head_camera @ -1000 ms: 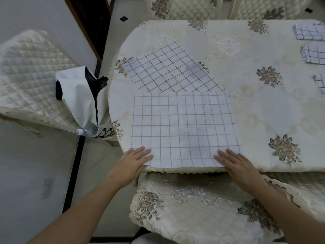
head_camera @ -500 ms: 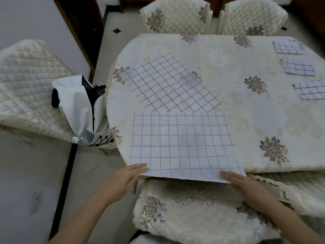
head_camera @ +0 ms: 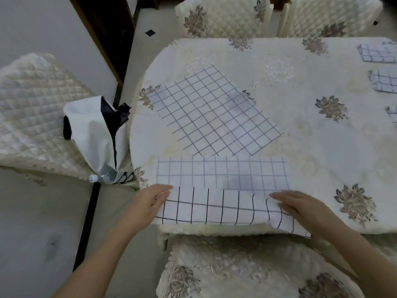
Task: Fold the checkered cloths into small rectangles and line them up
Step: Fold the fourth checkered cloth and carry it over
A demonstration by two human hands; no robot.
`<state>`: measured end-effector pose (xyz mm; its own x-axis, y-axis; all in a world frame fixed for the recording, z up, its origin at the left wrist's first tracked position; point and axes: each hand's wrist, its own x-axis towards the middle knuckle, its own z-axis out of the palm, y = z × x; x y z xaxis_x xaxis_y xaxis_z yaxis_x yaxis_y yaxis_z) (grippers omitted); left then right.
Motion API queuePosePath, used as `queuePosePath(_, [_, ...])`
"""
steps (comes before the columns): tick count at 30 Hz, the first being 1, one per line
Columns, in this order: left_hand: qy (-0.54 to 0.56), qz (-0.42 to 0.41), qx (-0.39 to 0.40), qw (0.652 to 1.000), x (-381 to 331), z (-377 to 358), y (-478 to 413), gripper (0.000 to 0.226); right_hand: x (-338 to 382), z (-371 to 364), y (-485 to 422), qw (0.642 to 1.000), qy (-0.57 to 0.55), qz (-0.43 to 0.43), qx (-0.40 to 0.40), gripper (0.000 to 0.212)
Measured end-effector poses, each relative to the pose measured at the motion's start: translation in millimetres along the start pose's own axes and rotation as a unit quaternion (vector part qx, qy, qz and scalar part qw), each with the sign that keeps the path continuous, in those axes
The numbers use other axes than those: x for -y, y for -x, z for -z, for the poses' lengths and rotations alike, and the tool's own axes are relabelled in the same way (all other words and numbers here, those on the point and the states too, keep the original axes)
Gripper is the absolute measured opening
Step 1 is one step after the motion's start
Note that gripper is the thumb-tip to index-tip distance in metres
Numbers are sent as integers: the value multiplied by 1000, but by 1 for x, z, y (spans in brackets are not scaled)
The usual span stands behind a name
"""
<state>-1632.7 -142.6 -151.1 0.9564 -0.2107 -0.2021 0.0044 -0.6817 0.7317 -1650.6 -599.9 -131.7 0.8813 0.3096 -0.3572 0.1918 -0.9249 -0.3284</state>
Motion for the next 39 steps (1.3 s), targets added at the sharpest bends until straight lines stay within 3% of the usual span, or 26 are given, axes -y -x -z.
queuePosePath(9, [-136, 10, -40, 990, 18, -2, -85, 26, -47, 10, -119, 988, 81, 104, -84, 40])
queuePosePath(12, [-171, -10, -67, 983, 26, -4, -104, 23, -56, 3, -137, 985, 84, 110, -101, 36])
queuePosePath(18, [-236, -26, -121, 964, 33, -11, -115, 39, -55, -7, -146, 980, 69, 107, -153, 32])
queuePosePath(22, [-275, -56, -178, 943, -1, -28, -94, 37, -50, -6, -138, 982, 64, 69, -164, 42])
queuePosePath(24, [-268, -125, -147, 944, -20, -44, -74, 39, -43, -6, -123, 979, 62, 50, -189, 45])
queuePosePath(28, [-286, -205, -8, 936, -39, -80, -40, 56, -29, -14, -75, 978, 65, 40, -194, 54])
queuePosePath(34, [-367, -198, 79, 906, -29, -97, -38, 74, -28, -47, -16, 986, 103, 49, -121, 79])
queuePosePath(39, [-400, -186, 79, 894, -17, -100, -40, 72, -15, -66, -16, 975, 178, 43, -128, 71])
